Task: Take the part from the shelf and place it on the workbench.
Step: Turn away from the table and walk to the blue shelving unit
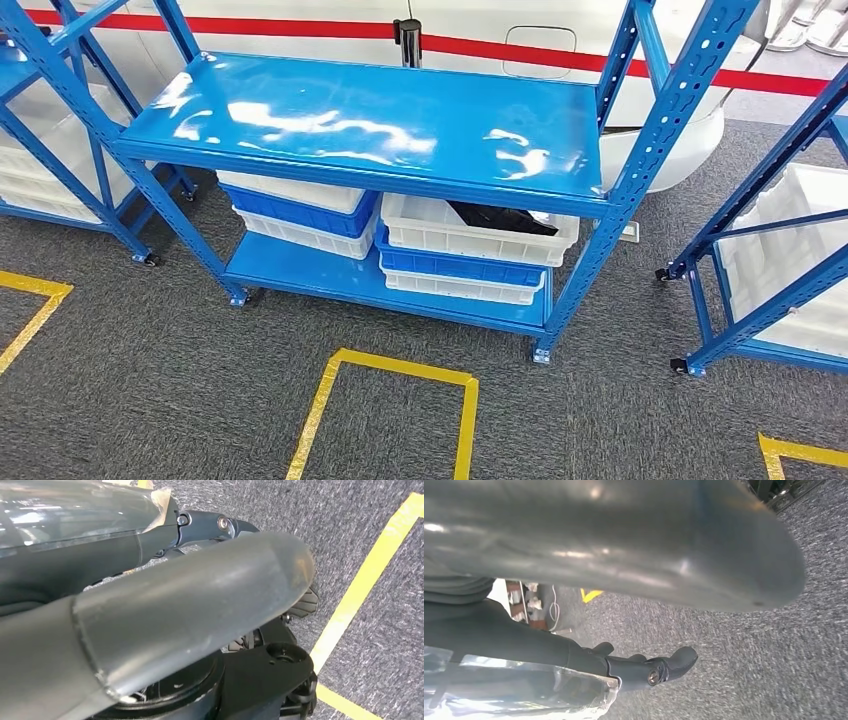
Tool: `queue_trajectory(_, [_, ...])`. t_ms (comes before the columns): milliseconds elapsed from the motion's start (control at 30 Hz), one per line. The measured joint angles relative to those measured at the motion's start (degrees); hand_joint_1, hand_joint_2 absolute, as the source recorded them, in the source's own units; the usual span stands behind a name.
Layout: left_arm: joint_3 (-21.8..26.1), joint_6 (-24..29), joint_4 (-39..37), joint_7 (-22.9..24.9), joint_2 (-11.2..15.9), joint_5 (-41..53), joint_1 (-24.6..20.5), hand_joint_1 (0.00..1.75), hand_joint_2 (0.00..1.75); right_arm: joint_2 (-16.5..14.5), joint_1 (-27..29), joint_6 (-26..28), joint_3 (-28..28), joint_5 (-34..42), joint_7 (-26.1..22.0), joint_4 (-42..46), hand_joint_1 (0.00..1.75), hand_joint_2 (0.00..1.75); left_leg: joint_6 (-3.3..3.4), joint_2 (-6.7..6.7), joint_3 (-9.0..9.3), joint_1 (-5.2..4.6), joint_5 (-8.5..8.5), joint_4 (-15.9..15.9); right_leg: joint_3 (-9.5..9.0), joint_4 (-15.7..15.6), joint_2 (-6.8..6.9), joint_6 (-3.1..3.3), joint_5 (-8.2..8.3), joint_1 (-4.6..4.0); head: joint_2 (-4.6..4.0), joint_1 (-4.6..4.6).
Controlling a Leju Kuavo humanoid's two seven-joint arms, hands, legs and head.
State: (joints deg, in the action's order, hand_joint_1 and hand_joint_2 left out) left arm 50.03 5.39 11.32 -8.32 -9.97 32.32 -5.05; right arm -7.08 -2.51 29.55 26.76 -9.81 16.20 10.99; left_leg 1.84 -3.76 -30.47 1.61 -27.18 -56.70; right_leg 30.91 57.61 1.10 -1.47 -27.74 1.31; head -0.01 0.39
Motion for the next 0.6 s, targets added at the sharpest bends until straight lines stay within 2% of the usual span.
queue_trajectory(33, [0.0,0.0,0.0,0.0,0.0,0.0,0.0,0.00,0.00,0.0,0.0,0.0,0.0,0.0,0.0,0.0,0.00,0.00,-0.22,0.00,0.00,0.05,0.03,0.0,0.02,0.0,0.00,0.07,0.01,-0.08,0.01,0.00])
queue_trajectory(133, [0.0,0.0,0.0,0.0,0.0,0.1,0.0,0.00,0.00,0.0,0.0,0.1,-0.2,-0.7,0.7,0.0,0.00,0.00,-1.59,0.00,-0.01,0.24,0.09,0.1,0.09,0.0,0.01,0.11,-0.02,-0.31,-0.01,0.01])
queue_trajectory(200, [0.0,0.0,0.0,0.0,0.0,0.2,0.0,0.00,0.87,0.0,0.0,0.1,-0.4,-1.3,1.1,0.0,0.00,0.00,-2.17,0.00,-0.01,0.26,0.08,0.1,0.12,0.0,0.01,0.12,-0.02,-0.40,-0.02,0.02])
queue_trajectory(267, [0.0,0.0,0.0,0.1,0.0,0.3,0.0,0.00,1.75,0.0,0.0,0.0,-0.7,-1.5,1.2,0.0,0.00,0.00,-2.35,0.00,-0.01,0.20,0.06,0.1,0.12,0.0,0.02,0.11,-0.02,-0.40,-0.01,0.03])
queue_trajectory(300, [0.0,0.0,0.0,0.1,0.0,0.3,0.0,0.00,1.75,0.0,0.0,0.0,-0.9,-1.6,1.3,0.0,0.00,0.00,-2.42,0.00,-0.02,0.14,0.05,0.1,0.12,0.0,0.02,0.11,-0.02,-0.37,-0.01,0.04])
queue_trajectory(433, [0.0,0.1,0.0,0.3,0.0,0.6,0.0,0.00,1.75,0.0,0.1,0.0,-1.2,-1.8,1.3,0.0,0.00,1.75,-2.41,0.00,-0.02,-0.16,0.05,0.1,0.11,0.0,0.02,0.09,0.00,-0.12,-0.02,0.05])
queue_trajectory(467, [0.0,0.1,0.0,0.3,0.0,0.6,0.0,0.00,1.75,0.0,0.1,0.0,-1.3,-1.8,1.3,0.0,0.00,1.75,-2.40,0.00,-0.02,-0.23,0.04,0.1,0.11,0.0,0.02,0.09,0.00,-0.06,-0.01,0.05])
queue_trajectory(567, [0.0,0.1,0.0,0.4,0.0,1.2,0.0,0.00,1.75,0.0,0.1,0.0,-1.3,-1.8,1.3,0.0,0.00,0.44,-2.37,0.00,-0.02,-0.37,0.02,0.1,0.12,0.0,0.02,0.07,0.01,0.09,0.00,0.04])
queue_trajectory(600, [-0.1,0.1,0.0,0.7,0.0,1.5,0.0,0.00,1.75,-0.1,0.1,0.1,-1.3,-1.8,1.3,0.0,0.00,0.44,-2.36,0.00,-0.01,-0.39,0.02,0.1,0.12,0.0,0.02,0.07,0.01,0.12,0.00,0.04])
